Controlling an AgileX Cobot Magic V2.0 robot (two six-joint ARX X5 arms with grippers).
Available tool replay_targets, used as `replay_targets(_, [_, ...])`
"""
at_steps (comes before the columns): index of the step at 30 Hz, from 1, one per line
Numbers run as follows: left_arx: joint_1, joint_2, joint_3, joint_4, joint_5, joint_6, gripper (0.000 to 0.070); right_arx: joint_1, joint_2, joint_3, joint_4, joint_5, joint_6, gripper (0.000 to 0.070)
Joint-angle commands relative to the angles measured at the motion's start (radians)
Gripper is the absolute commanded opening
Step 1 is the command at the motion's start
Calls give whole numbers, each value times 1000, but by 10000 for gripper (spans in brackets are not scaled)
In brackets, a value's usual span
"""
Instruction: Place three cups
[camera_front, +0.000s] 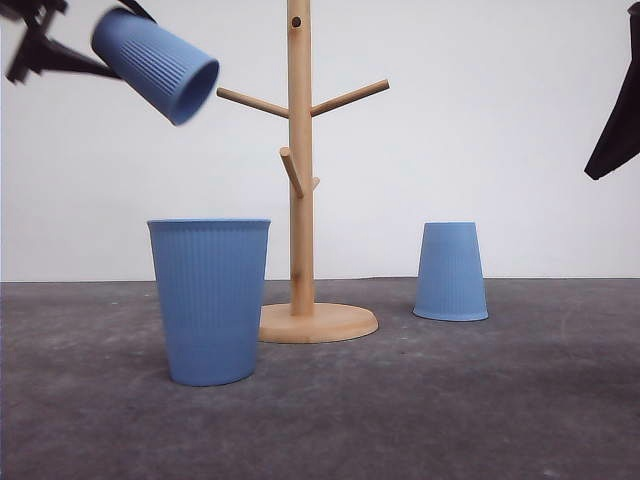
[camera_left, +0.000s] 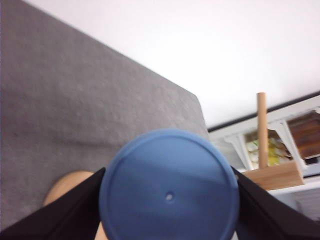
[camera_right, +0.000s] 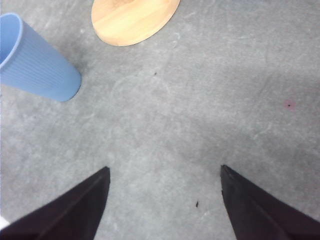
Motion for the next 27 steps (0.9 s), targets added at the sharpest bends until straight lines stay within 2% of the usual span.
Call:
replay_targets(1, [-12,31,20,21,20,-39,376,0,4,17,10,4,-13,441])
replay_targets(8, [-57,108,20,41,56,-37,376,0,4,17,12,4,-13,441])
replay_targets(20, [-139,160,20,81,40,-31,398,0,4,17,17,4,-11,441])
replay_targets(22, [-144,160,20,84,40,-31,437,0,4,17,17,4,-11,441])
replay_targets(25, [-145,160,20,86,41,-31,557,0,4,17,17,4,-11,441])
replay_targets(27, [-145,160,20,86,41,-31,585,0,4,17,16,4,-11,441])
